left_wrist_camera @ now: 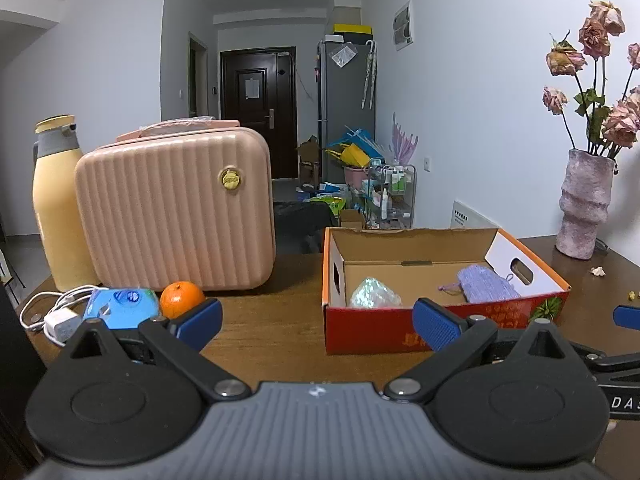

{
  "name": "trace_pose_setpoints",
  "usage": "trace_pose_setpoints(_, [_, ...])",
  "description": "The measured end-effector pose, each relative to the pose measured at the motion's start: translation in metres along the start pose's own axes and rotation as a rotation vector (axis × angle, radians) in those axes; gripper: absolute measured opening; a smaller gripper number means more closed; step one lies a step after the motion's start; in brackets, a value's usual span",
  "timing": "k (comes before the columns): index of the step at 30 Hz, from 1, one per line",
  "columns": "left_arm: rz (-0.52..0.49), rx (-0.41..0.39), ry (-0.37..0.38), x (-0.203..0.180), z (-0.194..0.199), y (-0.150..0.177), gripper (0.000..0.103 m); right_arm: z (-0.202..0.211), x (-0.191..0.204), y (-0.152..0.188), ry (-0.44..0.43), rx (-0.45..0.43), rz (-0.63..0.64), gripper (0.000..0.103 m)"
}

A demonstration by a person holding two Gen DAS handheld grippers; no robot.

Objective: Organize soft objects
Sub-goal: 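Withdraw both tools from the box back toward the remaining items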

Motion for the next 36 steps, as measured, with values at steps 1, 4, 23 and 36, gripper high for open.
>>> trace_pose_setpoints(1, [0.0, 0.0, 0.0, 0.0, 0.003, 0.002, 0.103, 0.004, 0.001, 0.002, -0.003, -0.003, -0.001, 0.103])
trace_pose_setpoints(4, [0.002, 0.002, 0.004, 0.0, 0.011, 0.009, 0.103, 0.014, 0.004, 0.008, -0.011, -0.009, 0.0, 0.103])
trace_pose_setpoints(23, [0.032, 0.026, -0.019, 0.007, 0.067, 0.056, 0.103, 0.066, 0.018, 0.051, -0.061, -0.005, -0.005, 0.103])
trace_pose_setpoints(36, [0.071, 0.038, -0.002, 0.01, 0.099, 0.09, 0.103, 0.087, 0.02, 0.08, -0.053, 0.022, 0.003, 0.103])
Point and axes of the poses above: each gripper's, at about its wrist camera, not at the fingertips, and z roughly against the way its jaws point, x to its left, y to its underside, the point moved 4 cm from there along -z, roughly the way its jaws point, and after that the axes turned 8 degrees about -z, right-handed, at the moved point
